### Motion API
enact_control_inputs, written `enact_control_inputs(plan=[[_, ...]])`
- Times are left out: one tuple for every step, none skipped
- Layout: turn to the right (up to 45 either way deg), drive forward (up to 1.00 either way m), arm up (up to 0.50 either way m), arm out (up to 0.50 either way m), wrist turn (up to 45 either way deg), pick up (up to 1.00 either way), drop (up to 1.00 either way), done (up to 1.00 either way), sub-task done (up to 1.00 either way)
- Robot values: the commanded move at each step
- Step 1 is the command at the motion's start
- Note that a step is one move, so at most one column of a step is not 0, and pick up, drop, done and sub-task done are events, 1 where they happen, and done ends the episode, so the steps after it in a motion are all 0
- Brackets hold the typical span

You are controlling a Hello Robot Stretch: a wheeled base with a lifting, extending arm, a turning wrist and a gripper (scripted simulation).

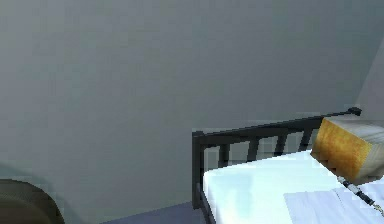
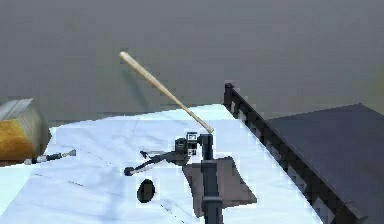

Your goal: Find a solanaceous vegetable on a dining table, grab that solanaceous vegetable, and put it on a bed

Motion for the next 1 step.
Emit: enact_control_inputs(plan=[[0.0, 0.0, 0.0, 0.0, 0.0, 0.0, 0.0, 1.0, 0.0]])
